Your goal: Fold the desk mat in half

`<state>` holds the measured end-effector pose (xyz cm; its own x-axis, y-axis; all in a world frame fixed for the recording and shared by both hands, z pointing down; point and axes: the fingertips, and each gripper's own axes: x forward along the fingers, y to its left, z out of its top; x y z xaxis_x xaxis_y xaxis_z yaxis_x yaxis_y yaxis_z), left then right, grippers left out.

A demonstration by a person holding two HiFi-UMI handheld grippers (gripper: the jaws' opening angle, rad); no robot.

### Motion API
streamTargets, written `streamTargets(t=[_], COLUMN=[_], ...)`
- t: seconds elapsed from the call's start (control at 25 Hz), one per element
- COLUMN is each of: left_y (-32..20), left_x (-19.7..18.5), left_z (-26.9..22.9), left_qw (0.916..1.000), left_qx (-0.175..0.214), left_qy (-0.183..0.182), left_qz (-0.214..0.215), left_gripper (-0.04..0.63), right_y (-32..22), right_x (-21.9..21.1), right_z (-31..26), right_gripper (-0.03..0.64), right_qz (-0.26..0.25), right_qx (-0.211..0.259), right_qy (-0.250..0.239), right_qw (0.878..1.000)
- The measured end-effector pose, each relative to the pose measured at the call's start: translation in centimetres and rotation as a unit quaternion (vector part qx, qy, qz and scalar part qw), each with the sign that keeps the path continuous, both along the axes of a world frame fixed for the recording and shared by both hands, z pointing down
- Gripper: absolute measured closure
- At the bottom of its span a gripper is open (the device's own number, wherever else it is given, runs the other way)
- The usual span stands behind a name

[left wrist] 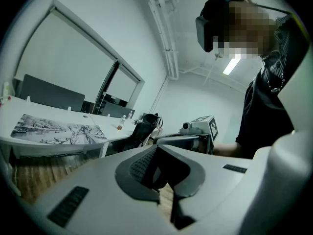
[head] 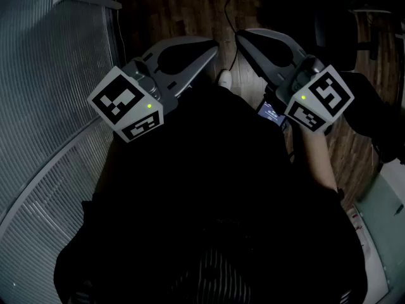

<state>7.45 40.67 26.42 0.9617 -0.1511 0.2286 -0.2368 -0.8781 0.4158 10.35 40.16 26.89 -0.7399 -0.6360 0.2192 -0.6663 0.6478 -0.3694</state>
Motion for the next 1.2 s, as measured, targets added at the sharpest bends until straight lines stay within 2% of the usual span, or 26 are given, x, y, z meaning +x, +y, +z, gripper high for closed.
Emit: streamTargets(t=[0.2, 0.52, 0.76, 0.92, 1.08, 1.2], left_y=[0.0, 0.2, 0.5, -2.0, -4.1, -5.6], left_x=[-0.3, -0.7, -0.7, -1.7, -3.8, -5.6], left_z=[-0.7, -1.9, -3.0, -2.6, -3.4, -3.1], left_qw=[0.9999, 0.9997, 0.9977, 0.9985, 0.9967, 0.9966], left_qx=[0.002, 0.016, 0.028, 0.036, 0.052, 0.049], left_qy=[0.009, 0.017, 0.033, 0.031, 0.055, 0.061], left_qz=[-0.011, -0.001, 0.052, 0.029, 0.028, 0.025], left_gripper=[0.586, 0.586, 0.586, 0.586, 0.587, 0.586], right_y=[0.3, 0.8, -0.8, -2.1, -3.1, -4.2], right_x=[-0.3, -2.0, -1.4, -2.1, -3.9, -4.7], right_z=[-0.4, -1.4, -2.1, -2.5, -2.1, -2.0], right_gripper=[0.614, 0.612, 0.612, 0.612, 0.612, 0.612], right_qz=[-0.007, -0.025, 0.014, 0.024, 0.024, 0.038], right_qx=[0.004, 0.002, 0.007, 0.002, -0.002, -0.011], right_qy=[-0.004, -0.024, -0.032, -0.024, 0.003, 0.006], right_qw=[1.0, 0.999, 0.999, 0.999, 1.0, 0.999])
